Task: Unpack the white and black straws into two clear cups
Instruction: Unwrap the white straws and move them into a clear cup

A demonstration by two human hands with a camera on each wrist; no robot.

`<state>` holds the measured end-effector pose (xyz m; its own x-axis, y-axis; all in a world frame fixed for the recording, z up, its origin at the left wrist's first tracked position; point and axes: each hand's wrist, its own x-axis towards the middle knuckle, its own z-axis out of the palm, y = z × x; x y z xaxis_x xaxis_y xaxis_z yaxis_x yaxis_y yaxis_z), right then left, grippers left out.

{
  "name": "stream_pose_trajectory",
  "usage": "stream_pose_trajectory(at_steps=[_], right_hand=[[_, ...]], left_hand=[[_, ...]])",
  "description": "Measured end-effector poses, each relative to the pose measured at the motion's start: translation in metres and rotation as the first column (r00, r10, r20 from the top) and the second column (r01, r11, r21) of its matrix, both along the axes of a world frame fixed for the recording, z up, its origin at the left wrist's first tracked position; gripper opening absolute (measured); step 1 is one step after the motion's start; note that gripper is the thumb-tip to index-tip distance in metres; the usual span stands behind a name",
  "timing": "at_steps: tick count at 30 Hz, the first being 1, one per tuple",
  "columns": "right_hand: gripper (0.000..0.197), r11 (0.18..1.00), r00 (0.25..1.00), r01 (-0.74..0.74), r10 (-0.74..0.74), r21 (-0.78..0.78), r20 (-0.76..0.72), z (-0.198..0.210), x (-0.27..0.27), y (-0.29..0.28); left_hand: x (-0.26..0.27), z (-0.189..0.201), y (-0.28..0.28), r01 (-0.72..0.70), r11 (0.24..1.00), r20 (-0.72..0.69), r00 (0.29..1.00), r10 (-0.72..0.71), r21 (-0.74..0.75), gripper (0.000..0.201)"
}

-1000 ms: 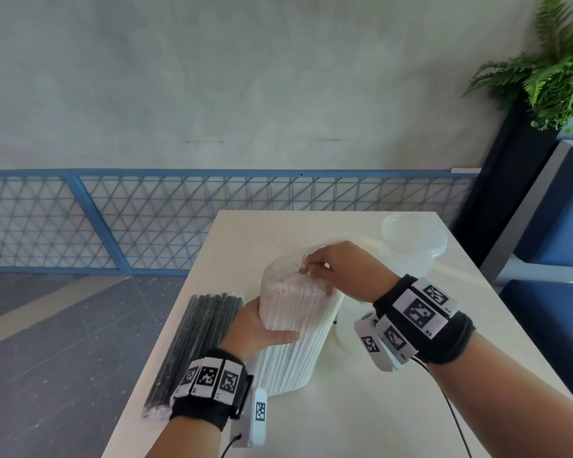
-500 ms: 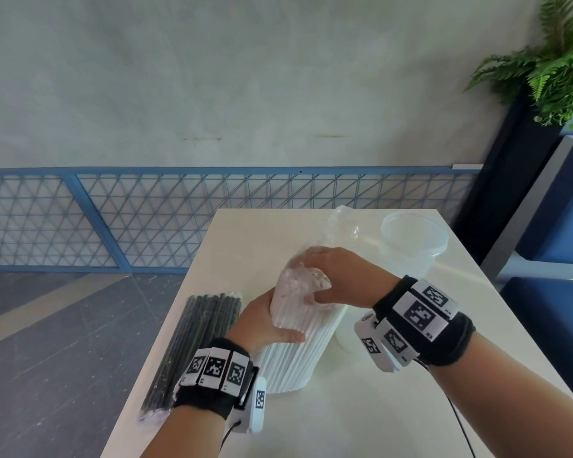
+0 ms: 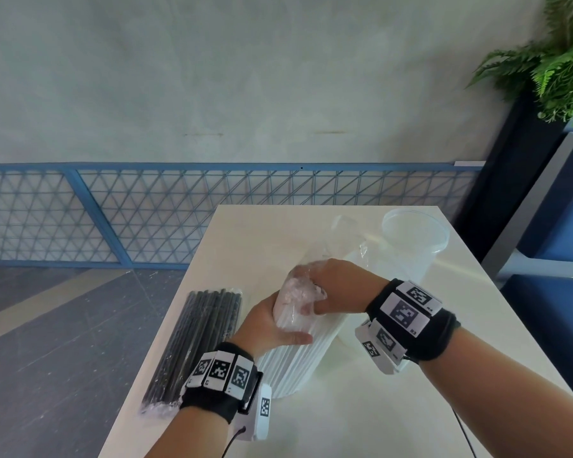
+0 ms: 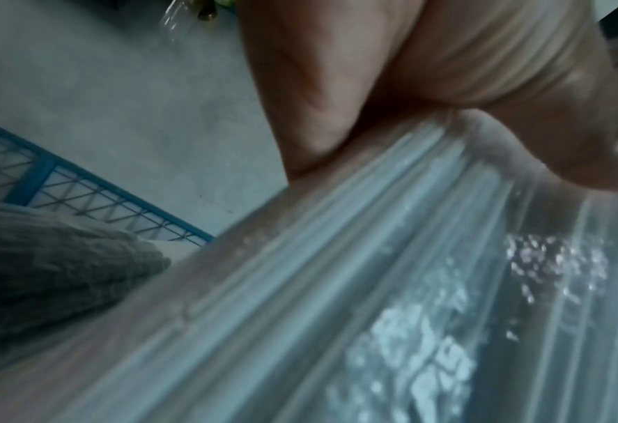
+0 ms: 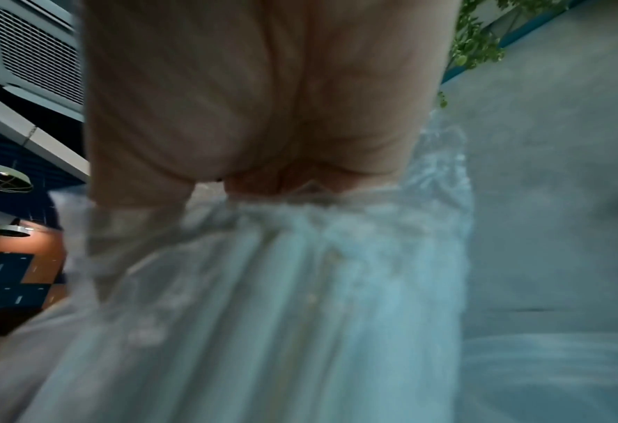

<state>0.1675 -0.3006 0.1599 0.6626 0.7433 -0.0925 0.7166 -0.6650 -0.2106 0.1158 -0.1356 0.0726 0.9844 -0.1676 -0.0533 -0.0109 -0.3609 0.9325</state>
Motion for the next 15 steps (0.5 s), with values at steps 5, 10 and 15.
stream_pose_trajectory(at_steps=[5, 10, 15], right_hand=[[0.045, 0.996, 0.998, 0.050, -0.047, 0.071, -0.046, -0.003, 0.001, -0.002], [0.021, 0.973, 0.996, 0.088, -0.081, 0.212, -0.041, -0.007, 0.001, -0.006], [0.031, 0.943, 0.997, 0.081, -0.072, 0.324, -0.037, 0.000, 0.008, -0.012]], left_hand=[[0.002, -0.005, -0.005, -0.092, 0.996, 0.031, 0.995, 0.092, 0.008, 0.045], [0.006, -0.008, -0.003, -0.103, 0.995, 0.000, 0.995, 0.103, -0.013, 0.041], [0.004, -0.007, -0.005, -0.095, 0.995, -0.005, 0.995, 0.095, -0.032, 0.025]])
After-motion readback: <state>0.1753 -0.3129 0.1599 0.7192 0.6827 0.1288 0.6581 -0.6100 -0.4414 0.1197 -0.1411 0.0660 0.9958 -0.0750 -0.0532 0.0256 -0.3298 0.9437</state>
